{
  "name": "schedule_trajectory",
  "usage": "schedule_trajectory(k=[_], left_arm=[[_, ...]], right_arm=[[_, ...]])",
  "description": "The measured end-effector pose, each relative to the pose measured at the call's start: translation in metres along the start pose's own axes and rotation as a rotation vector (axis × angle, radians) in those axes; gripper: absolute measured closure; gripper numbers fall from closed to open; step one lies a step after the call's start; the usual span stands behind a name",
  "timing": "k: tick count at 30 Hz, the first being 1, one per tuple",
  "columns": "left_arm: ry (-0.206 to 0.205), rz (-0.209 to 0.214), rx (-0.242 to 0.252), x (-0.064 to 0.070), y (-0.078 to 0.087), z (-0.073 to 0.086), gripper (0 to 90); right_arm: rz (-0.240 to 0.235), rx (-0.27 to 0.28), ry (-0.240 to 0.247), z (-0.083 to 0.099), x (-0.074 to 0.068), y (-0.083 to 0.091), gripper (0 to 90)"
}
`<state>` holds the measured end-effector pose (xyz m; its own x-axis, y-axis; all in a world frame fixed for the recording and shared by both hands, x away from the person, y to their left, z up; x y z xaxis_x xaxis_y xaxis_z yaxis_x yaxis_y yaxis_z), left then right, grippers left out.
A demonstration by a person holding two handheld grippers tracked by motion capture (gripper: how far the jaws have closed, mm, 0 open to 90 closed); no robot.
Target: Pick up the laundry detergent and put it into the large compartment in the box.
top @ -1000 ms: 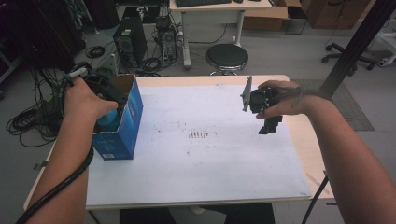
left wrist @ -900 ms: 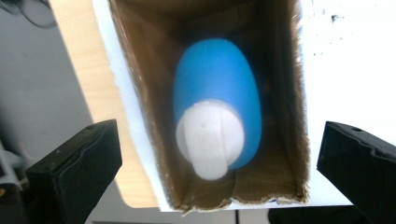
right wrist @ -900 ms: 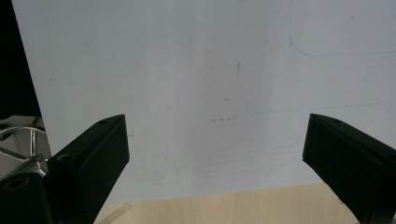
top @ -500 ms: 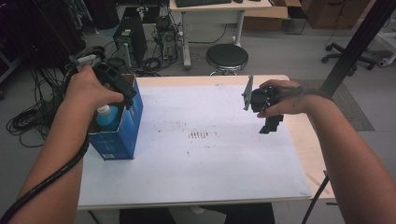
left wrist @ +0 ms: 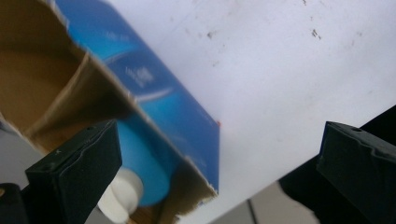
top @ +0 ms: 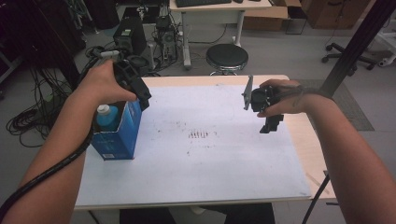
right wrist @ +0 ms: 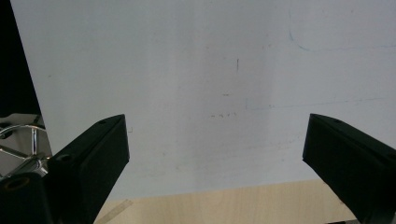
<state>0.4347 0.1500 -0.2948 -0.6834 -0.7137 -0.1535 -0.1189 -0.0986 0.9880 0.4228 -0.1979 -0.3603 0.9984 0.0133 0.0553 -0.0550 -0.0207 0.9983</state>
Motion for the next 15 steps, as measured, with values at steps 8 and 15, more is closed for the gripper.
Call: schedule_trajectory(k=[8,15], left_arm=[[-0.193,0.012,0.028,0.026,0.0,-0.019,0.2],[-0.336,0.04,0.047,0.043,0.008,-0.025,0.2]], right_arm=[[0.0,0.008,0.013,-0.004,-0.003,0.001,6.9],[0.0,0.013,0.023,-0.006,-0.004,0.003,7.0]])
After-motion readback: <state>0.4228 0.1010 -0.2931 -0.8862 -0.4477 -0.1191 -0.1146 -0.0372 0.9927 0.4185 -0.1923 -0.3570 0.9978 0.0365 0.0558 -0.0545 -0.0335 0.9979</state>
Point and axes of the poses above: each handheld gripper's, and its own axes: y roughly backward along the jaws, z roughly out of its underside, x roughly to its right, the point moved 10 cm from there along -y, roughly forward along the jaws, and after that the axes turned 4 degrees about -z, right-handed, at the moved point
